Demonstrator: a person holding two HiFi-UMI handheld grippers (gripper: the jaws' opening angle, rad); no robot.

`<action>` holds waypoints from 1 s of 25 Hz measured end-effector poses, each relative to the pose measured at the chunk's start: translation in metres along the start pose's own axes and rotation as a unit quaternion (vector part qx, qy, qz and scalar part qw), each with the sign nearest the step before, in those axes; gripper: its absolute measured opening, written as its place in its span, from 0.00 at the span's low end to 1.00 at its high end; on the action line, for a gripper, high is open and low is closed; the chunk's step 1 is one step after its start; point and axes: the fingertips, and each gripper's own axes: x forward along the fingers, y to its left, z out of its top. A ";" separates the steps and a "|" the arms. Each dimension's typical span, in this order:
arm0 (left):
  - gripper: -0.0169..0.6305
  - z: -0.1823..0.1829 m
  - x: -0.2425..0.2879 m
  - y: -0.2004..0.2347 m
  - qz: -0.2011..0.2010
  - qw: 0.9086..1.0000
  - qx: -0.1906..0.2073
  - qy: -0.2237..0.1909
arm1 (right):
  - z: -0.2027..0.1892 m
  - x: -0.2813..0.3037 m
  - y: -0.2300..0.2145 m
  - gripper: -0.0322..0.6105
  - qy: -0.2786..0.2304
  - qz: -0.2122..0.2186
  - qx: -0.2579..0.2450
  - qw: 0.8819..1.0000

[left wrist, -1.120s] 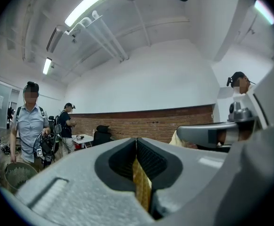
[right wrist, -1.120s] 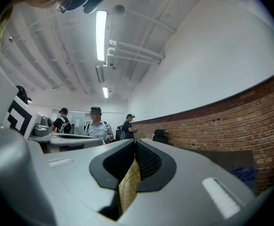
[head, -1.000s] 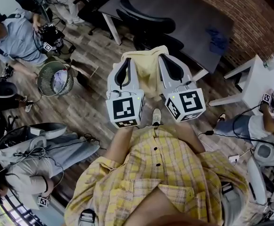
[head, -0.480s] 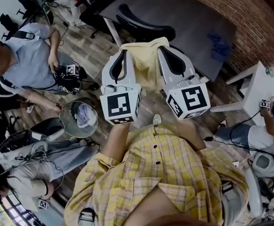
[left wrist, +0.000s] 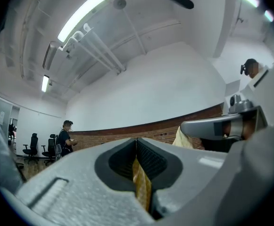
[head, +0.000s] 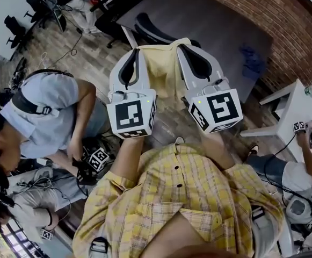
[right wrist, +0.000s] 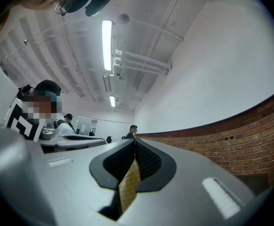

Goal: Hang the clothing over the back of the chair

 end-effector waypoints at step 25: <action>0.04 0.059 0.077 0.045 0.016 0.999 0.021 -0.023 | 0.064 0.063 -0.045 0.07 -0.033 0.028 -0.037 0.998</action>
